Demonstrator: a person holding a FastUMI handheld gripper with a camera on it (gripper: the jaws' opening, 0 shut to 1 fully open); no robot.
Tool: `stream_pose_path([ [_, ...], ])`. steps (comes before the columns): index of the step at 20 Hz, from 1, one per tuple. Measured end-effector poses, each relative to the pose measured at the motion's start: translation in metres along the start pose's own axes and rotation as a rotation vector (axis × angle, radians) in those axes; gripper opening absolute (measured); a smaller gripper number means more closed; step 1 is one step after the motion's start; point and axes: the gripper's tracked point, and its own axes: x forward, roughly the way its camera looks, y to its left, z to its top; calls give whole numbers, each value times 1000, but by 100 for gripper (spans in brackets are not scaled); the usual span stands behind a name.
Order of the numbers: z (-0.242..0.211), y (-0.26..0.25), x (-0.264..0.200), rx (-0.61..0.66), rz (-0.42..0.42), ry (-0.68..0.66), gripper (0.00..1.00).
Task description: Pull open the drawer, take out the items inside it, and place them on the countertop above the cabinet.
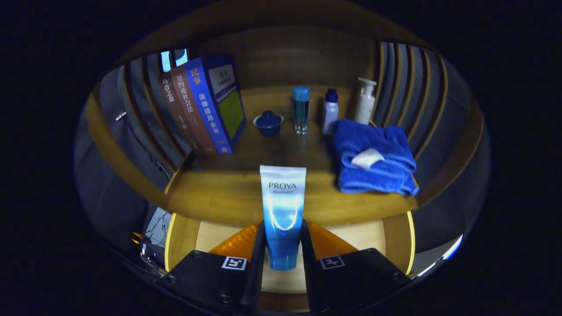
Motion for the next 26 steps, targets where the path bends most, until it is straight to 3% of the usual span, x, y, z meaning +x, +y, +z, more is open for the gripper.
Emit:
stream_pose_path([
  [7, 25, 7, 78, 15, -13, 62, 45],
  [15, 21, -5, 108, -1, -53, 109, 48],
  [20, 32, -2, 94, -18, -44, 47, 98],
  [26, 30, 3, 41, -2, -25, -84, 98],
])
